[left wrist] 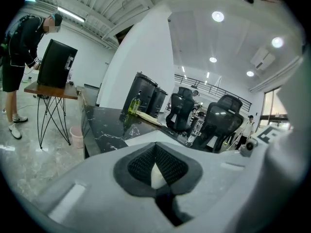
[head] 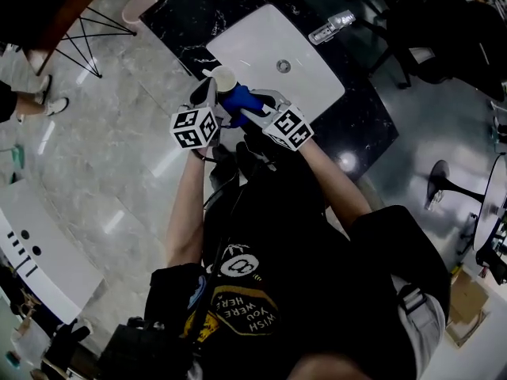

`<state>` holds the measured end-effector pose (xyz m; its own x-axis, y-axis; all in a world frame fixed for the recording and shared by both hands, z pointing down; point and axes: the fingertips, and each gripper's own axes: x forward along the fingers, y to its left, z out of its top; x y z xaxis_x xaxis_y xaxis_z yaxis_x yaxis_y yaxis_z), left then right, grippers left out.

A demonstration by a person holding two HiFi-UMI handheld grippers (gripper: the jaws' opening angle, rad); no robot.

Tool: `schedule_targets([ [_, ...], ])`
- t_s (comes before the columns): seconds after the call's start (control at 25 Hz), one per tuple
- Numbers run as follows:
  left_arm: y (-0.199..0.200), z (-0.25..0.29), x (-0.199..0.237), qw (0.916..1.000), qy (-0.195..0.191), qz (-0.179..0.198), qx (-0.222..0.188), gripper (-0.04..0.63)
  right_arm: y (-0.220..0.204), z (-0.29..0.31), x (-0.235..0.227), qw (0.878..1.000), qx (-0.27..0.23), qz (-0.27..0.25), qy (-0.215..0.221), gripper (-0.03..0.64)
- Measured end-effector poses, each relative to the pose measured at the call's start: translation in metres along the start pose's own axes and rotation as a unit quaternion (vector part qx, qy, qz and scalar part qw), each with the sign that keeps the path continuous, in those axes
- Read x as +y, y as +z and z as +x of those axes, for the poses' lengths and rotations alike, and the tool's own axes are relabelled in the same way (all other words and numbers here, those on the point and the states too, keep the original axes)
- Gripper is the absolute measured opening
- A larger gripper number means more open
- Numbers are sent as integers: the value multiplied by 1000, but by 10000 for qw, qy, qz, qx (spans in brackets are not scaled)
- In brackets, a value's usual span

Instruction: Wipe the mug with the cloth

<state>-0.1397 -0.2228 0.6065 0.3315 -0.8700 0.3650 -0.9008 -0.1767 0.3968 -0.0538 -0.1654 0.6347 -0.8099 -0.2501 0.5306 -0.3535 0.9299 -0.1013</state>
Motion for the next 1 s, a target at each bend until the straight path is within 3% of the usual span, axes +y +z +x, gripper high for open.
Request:
schedule_targets([
  [0.12,-7,-22,-1,9999,106,-56,-26,3,-49,10,6,9951,914,-350,115,184],
  [0.2,-12,-40,-2,9998,186,-72,-35,3,-67,8,11,9924,1174,-324,176,223],
  [0.44,-23,-92,-9,9994,335,-93,-93,3,-69,-27,25,9969,711,339,63,326],
  [0.56,-22,-113,-20,9993,252,-103,-242,3,-52,-52,27,9969,120,681,-372,329],
  [0.6,-22,-120,-27,9993,189,-114,-290,3,-43,-62,28,9949,-161,829,-556,299],
  [0.68,-26,-130,-42,9995,25,-117,-308,5,-25,-79,32,9885,-667,1017,-898,164],
  [0.72,-30,-134,-49,9997,-40,-60,-239,5,-19,-85,37,9855,-826,1052,-1041,91],
  [0.8,-46,-143,-61,9997,-44,234,30,5,-16,-89,49,9820,-895,1039,-1296,13],
  [0.88,-61,-153,-71,9982,26,547,225,5,-18,-92,64,9798,-817,1036,-1502,3],
  [1.0,-69,-171,-82,9962,103,840,196,5,-1,-103,83,9721,-1040,1147,-1761,3],
])
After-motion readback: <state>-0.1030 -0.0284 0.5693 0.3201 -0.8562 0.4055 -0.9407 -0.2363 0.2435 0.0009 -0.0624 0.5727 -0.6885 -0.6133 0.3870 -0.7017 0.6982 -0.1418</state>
